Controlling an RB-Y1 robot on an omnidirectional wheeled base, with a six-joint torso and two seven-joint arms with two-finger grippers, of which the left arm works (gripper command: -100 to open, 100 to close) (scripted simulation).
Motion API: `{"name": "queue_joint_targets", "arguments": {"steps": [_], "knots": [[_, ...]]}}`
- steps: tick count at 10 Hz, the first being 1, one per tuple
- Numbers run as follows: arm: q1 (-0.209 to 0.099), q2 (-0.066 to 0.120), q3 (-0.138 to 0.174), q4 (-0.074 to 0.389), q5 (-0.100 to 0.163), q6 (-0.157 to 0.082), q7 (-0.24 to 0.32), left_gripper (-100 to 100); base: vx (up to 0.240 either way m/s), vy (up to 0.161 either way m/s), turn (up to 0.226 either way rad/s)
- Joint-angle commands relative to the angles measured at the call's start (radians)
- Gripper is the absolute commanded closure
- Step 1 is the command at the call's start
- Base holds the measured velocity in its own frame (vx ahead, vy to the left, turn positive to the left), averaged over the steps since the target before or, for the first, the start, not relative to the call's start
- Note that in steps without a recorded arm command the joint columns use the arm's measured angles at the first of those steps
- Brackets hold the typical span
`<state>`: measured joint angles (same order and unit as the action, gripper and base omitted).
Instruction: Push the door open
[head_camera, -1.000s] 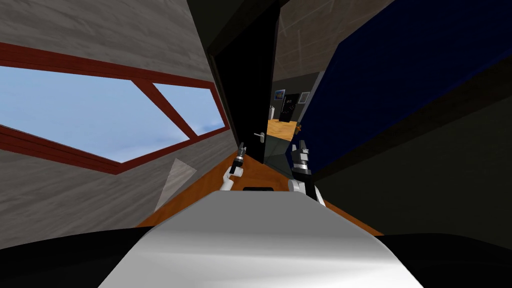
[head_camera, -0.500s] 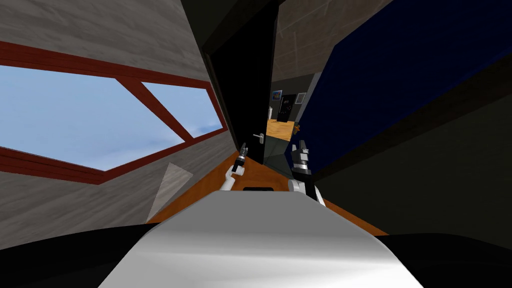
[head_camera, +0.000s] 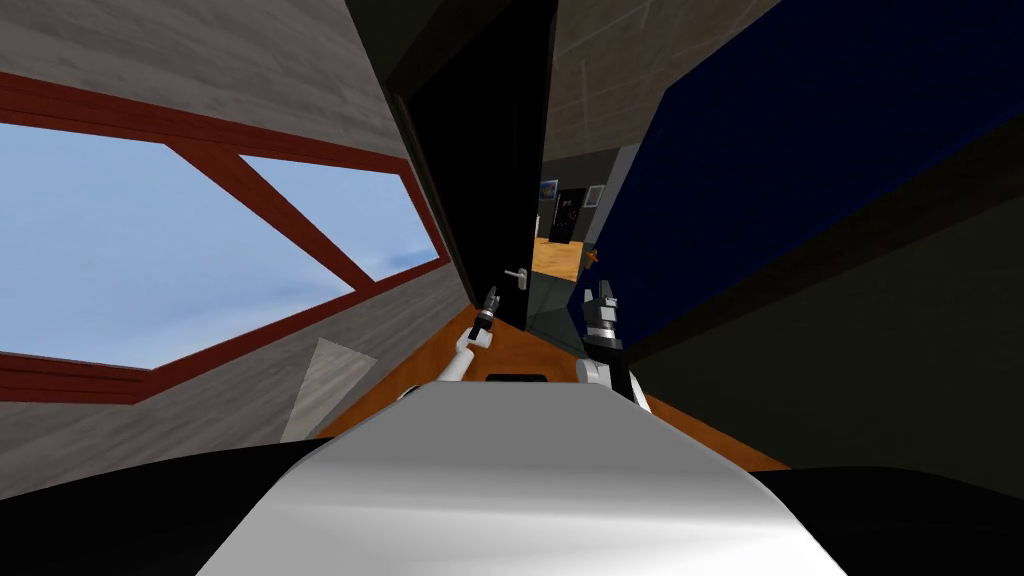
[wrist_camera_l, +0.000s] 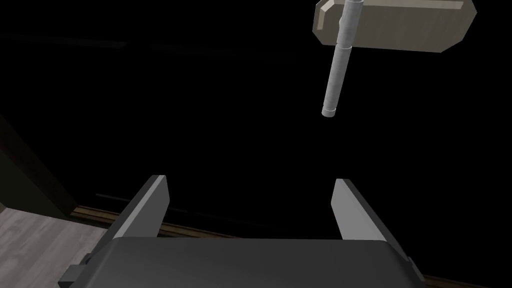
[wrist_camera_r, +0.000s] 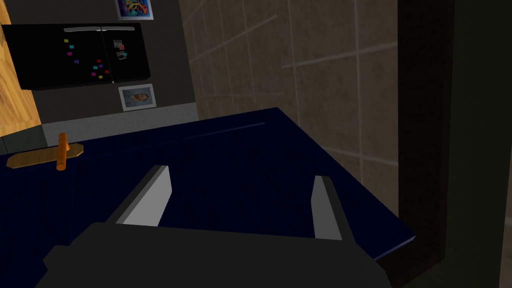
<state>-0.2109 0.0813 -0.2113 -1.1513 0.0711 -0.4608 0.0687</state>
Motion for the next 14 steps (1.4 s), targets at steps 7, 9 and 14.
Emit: {"name": "queue_joint_targets", "arguments": {"steps": [7,9,14], "knots": [[-0.115,-0.014,-0.023,0.195,0.006,-0.006,0.015,-100,0.069,0.054,-0.071],[-0.147,-0.019,-0.029,0.246,0.008,-0.007,0.02,-100,0.071,0.056,-0.08],[-0.226,-0.035,-0.046,0.377,0.012,-0.011,0.03,-100,0.071,0.058,-0.077]]}}
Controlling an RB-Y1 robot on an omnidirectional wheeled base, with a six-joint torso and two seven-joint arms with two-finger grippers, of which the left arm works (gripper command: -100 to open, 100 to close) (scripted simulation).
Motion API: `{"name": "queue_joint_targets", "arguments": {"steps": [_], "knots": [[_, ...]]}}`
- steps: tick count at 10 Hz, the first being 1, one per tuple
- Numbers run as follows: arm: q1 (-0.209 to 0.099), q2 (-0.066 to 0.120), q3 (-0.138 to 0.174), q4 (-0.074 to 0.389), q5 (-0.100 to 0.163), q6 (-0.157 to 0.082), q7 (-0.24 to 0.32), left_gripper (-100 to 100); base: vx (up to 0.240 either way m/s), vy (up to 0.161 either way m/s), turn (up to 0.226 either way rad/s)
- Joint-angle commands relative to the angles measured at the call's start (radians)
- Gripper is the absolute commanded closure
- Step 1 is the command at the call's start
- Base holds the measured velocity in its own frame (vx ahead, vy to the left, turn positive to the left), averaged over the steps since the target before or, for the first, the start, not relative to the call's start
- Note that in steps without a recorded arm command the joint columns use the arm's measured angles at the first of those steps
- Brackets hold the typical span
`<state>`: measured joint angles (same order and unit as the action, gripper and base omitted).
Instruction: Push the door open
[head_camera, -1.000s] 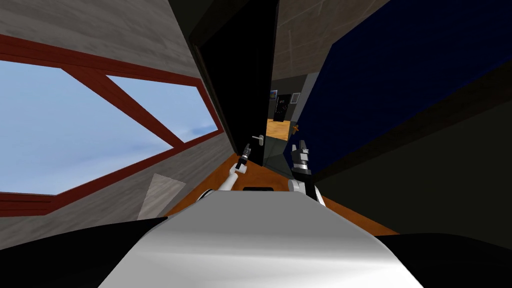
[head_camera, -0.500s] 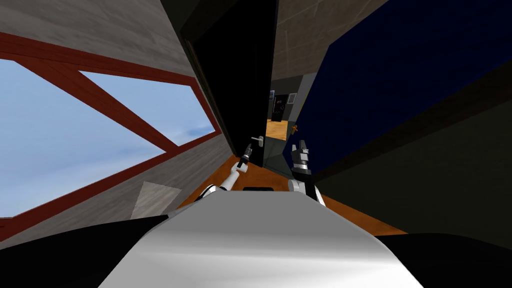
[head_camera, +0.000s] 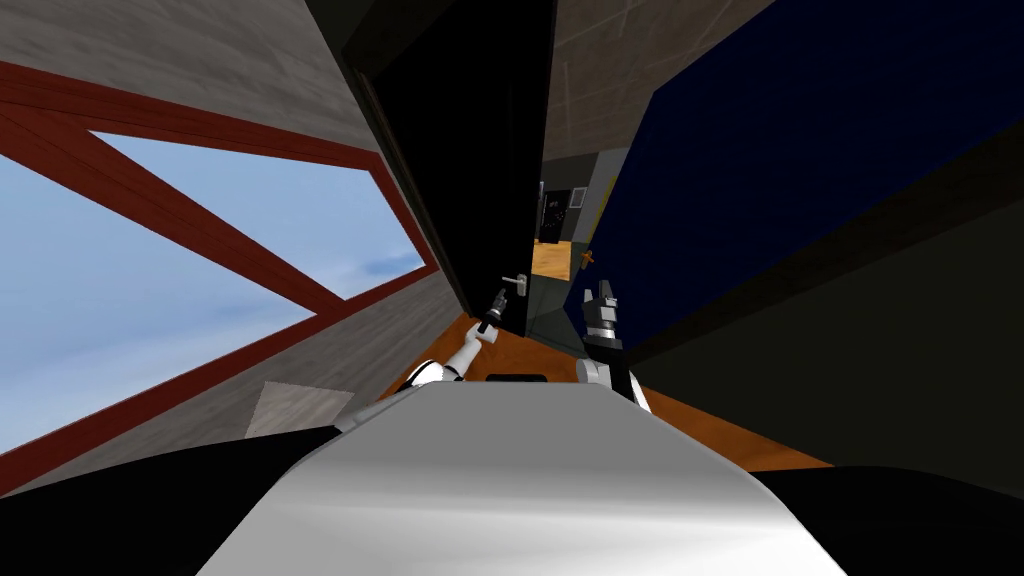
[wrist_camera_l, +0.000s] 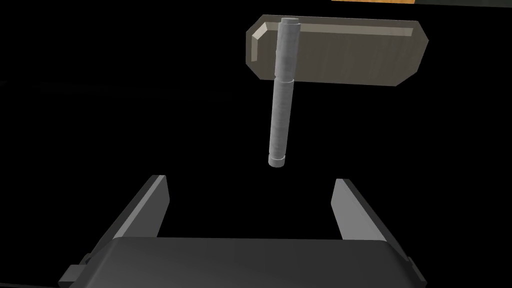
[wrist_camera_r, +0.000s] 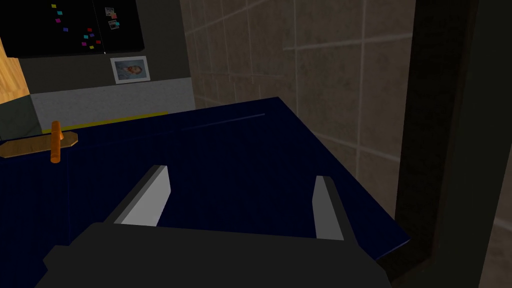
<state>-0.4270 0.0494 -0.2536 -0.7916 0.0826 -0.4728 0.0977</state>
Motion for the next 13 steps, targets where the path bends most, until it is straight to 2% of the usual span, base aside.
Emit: {"name": "queue_joint_targets", "arguments": {"steps": [1,4,6,7,8,10,13], "knots": [[-0.021,-0.006,-0.006,0.036,0.001,0.001,0.003,-100,0.084,0.066,-0.07],[-0.075,-0.02,-0.016,0.124,0.004,-0.001,0.01,-100,0.087,0.082,-0.078],[-0.097,-0.027,-0.021,0.16,0.005,-0.002,0.013,-100,0.063,0.065,-0.058],[-0.094,-0.027,-0.018,0.157,0.005,-0.006,0.01,-100,0.029,0.026,-0.012],[-0.097,-0.012,-0.014,0.162,0.006,-0.007,0.01,-100,0.114,-0.027,-0.035],[-0.097,-0.005,-0.011,0.164,0.007,-0.007,0.009,-100,0.176,-0.078,-0.015],[-0.098,-0.006,-0.004,0.167,0.009,-0.007,0.006,-100,0.179,-0.082,-0.025]]}}
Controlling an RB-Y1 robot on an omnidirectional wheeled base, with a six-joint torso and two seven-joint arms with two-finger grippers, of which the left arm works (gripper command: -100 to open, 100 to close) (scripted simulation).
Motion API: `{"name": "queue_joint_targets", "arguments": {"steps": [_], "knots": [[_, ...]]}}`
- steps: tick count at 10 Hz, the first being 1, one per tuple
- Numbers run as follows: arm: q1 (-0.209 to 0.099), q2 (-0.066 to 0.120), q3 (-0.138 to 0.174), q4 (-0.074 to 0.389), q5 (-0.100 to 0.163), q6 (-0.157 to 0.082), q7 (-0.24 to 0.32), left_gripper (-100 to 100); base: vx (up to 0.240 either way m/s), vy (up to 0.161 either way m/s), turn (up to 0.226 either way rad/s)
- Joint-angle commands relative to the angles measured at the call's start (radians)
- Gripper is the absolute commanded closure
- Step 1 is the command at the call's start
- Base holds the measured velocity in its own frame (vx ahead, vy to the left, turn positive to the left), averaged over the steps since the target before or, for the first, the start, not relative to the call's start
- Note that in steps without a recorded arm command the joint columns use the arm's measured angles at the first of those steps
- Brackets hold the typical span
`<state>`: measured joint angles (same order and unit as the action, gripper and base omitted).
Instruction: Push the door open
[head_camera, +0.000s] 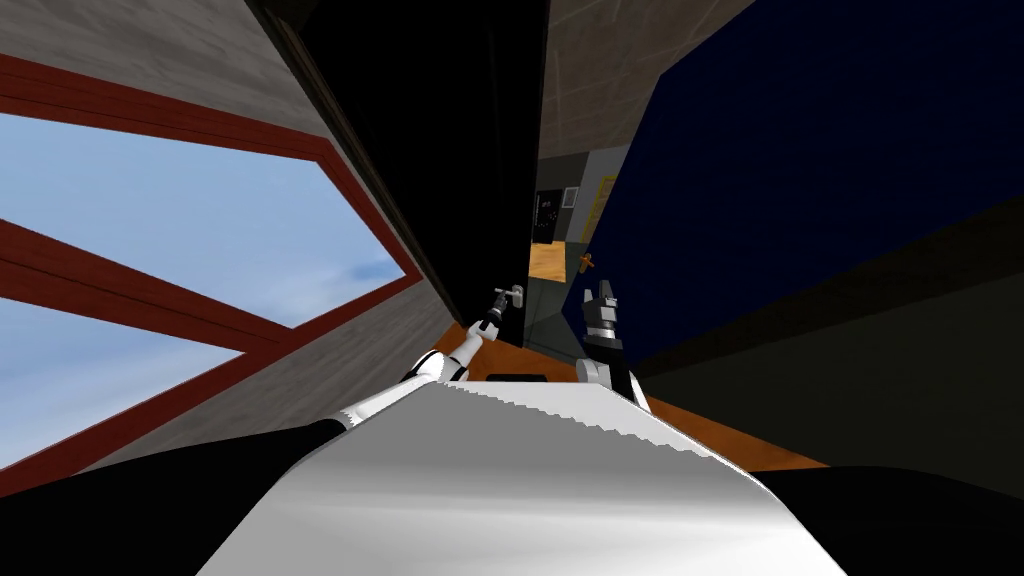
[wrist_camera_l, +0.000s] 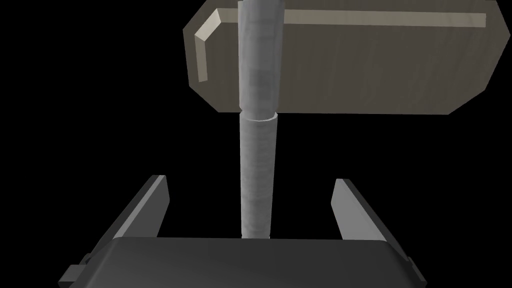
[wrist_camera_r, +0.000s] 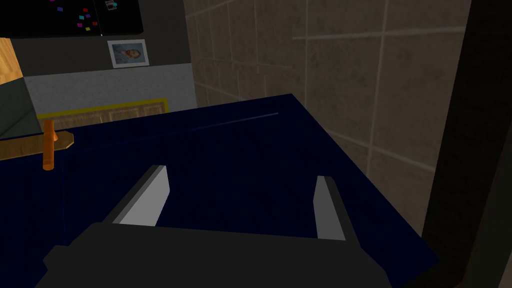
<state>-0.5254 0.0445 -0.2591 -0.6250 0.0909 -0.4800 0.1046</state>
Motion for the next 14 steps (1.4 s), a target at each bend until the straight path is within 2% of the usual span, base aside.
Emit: {"name": "queue_joint_targets", "arguments": {"steps": [1,2,3,4,9,14], "knots": [[0.0,-0.005,0.004,0.002,0.001,0.0,-0.001,-100,0.213,-0.036,-0.02],[-0.001,-0.014,0.006,0.003,0.002,0.0,-0.002,-100,0.229,-0.024,-0.029],[0.001,-0.009,0.004,-0.002,0.001,0.002,-0.001,-100,0.104,-0.015,-0.002],[0.001,-0.009,0.004,-0.002,0.001,0.002,-0.001,100,-0.015,0.003,0.006],[0.001,-0.009,0.004,-0.002,0.001,0.002,-0.001,100,-0.009,0.002,-0.005],[-0.002,0.022,0.052,0.001,0.015,0.0,-0.017,100,0.153,-0.115,0.043]]}}
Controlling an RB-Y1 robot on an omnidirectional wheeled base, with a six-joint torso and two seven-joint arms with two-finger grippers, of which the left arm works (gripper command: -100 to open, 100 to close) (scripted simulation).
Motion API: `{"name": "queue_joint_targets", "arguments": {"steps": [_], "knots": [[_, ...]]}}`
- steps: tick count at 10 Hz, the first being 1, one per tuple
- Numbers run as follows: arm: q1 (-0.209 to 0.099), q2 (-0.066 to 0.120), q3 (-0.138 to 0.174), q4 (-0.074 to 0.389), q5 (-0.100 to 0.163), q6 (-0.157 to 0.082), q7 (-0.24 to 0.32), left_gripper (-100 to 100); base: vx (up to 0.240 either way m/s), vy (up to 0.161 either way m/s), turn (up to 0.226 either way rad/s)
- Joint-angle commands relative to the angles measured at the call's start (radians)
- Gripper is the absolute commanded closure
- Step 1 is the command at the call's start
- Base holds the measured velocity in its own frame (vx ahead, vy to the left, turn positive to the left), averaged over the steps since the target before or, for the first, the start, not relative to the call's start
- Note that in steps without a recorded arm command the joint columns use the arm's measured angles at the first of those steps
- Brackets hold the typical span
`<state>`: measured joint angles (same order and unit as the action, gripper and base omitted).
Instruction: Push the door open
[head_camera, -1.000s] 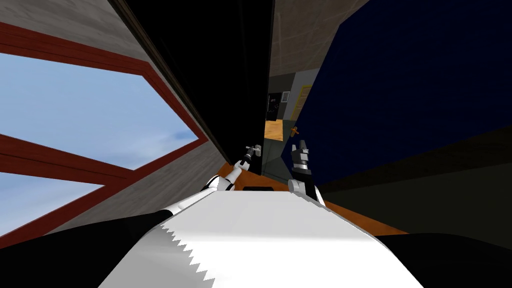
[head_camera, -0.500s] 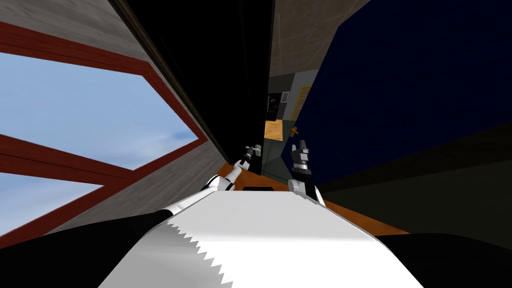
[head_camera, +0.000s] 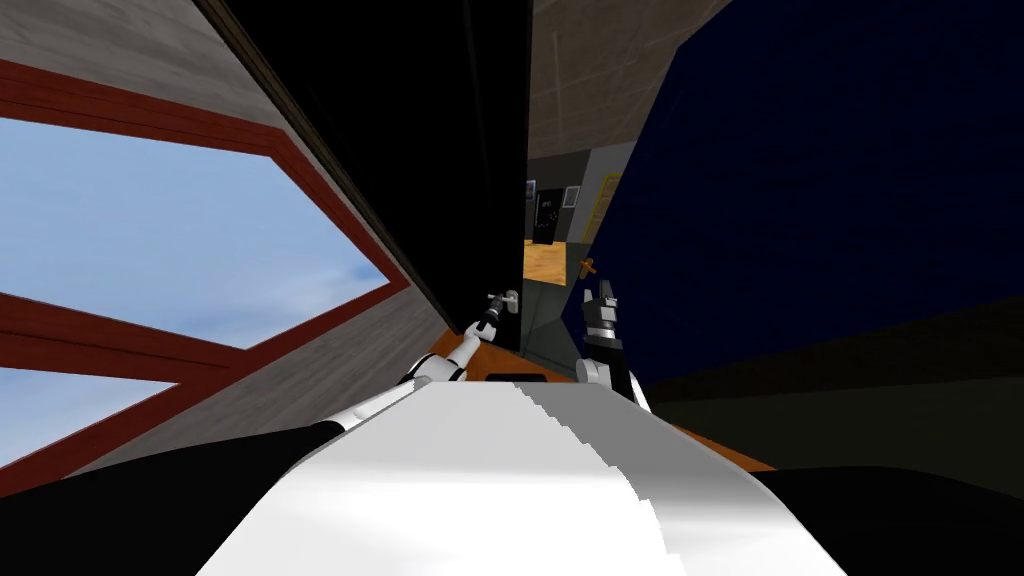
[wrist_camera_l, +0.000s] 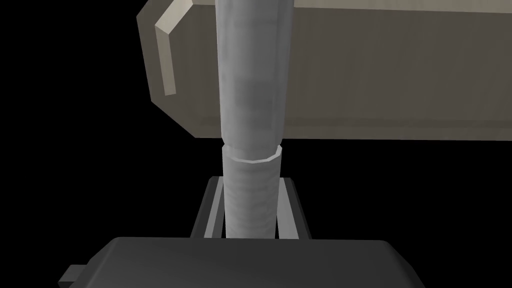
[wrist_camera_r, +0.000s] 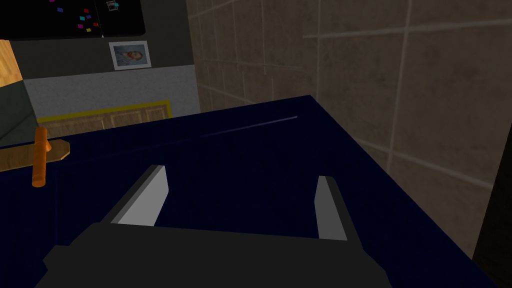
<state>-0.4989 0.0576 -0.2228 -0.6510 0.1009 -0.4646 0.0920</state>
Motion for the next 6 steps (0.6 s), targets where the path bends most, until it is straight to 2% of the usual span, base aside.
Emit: {"name": "queue_joint_targets", "arguments": {"steps": [1,2,4,5,6], "knots": [[-0.028,0.009,0.016,0.027,0.005,-0.015,-0.004,100,0.119,-0.096,0.04],[-0.027,0.018,0.034,0.029,0.01,-0.015,-0.01,100,0.149,-0.114,0.03],[-0.027,0.018,0.034,0.058,0.01,-0.015,-0.01,100,0.097,-0.086,0.033],[-0.026,0.027,0.053,0.032,0.016,-0.016,-0.017,100,0.105,-0.093,0.059],[-0.025,0.03,0.06,0.033,0.018,-0.016,-0.019,100,0.128,-0.151,0.077]]}}
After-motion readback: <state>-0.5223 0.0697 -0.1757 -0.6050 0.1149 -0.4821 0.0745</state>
